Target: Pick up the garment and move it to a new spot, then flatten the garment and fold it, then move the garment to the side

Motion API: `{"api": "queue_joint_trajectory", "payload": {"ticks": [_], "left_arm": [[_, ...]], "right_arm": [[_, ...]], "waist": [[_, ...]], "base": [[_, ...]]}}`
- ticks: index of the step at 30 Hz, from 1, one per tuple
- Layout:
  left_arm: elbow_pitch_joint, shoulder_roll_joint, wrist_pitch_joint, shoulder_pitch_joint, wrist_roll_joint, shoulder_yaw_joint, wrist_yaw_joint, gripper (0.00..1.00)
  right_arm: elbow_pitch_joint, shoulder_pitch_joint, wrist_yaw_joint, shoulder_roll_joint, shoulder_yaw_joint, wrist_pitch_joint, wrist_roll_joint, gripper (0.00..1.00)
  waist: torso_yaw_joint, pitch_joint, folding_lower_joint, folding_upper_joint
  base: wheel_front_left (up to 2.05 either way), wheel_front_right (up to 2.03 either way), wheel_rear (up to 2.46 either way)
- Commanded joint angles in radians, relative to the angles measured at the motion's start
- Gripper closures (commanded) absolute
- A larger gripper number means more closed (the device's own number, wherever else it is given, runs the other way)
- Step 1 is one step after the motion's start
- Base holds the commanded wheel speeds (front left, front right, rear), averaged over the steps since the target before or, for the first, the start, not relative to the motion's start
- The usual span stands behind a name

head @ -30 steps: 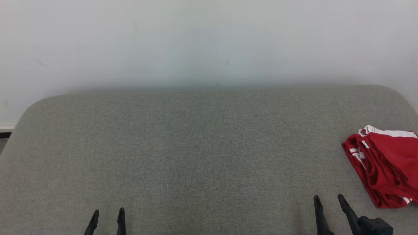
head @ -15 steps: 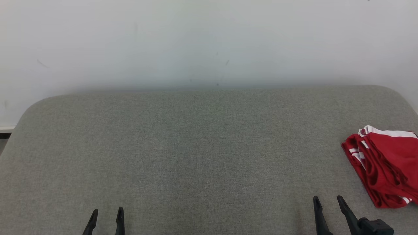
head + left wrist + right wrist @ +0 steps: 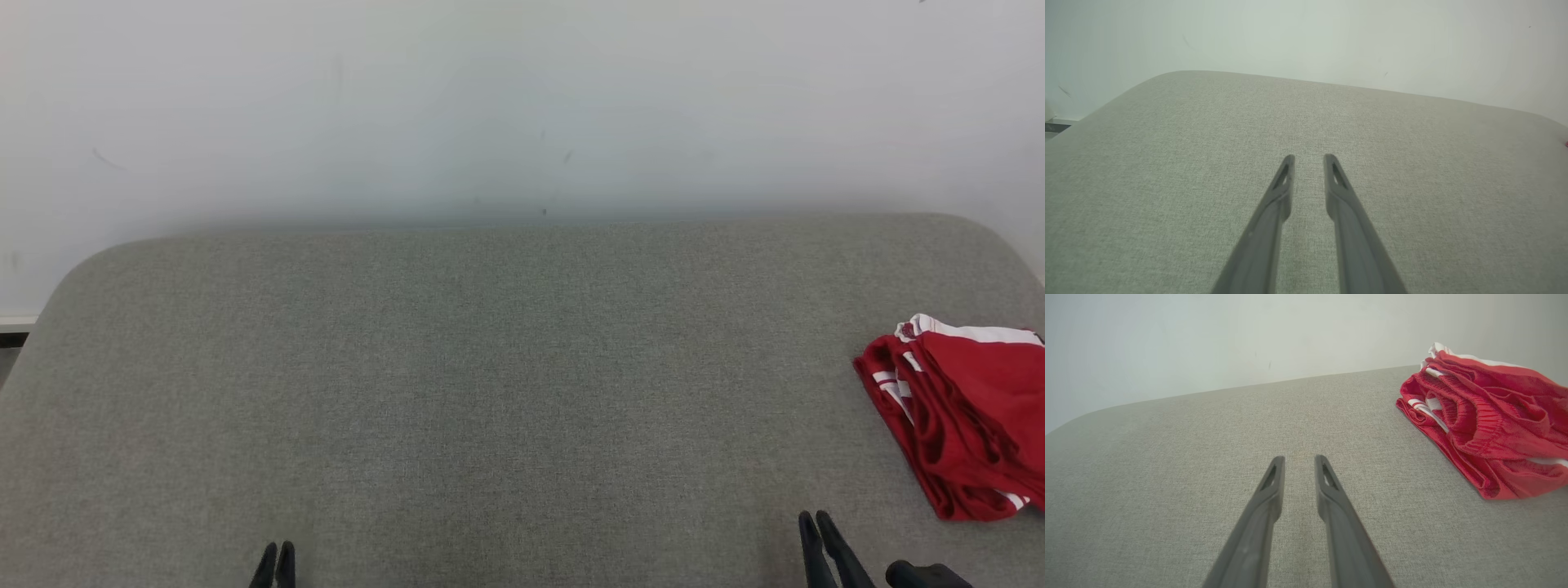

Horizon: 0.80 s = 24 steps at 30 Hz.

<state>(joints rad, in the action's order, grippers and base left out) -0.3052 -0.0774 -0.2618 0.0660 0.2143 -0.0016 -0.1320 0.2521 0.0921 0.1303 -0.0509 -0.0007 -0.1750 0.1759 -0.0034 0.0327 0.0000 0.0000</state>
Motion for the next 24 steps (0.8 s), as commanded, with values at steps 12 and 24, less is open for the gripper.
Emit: {"api": "queue_joint_trajectory", "payload": {"ticks": [12, 24], "left_arm": [[-0.027, 0.009, 0.040, -0.004, 0.133, 0.012, 0.000, 1.00], [-0.011, 0.012, 0.095, -0.034, 0.342, 0.029, 0.000, 1.00]], "right_arm": [[0.035, -0.004, 0.000, 0.001, -0.010, 0.028, 0.136, 1.00], [0.027, -0.037, 0.000, 0.001, -0.027, 0.071, 0.350, 1.00]], "waist": [[0.000, -0.002, 0.0000, 0.0000], [0.001, -0.005, 0.0000, 0.0000]], "base": [[0.00, 0.00, 0.00], [0.00, 0.00, 0.00]]}}
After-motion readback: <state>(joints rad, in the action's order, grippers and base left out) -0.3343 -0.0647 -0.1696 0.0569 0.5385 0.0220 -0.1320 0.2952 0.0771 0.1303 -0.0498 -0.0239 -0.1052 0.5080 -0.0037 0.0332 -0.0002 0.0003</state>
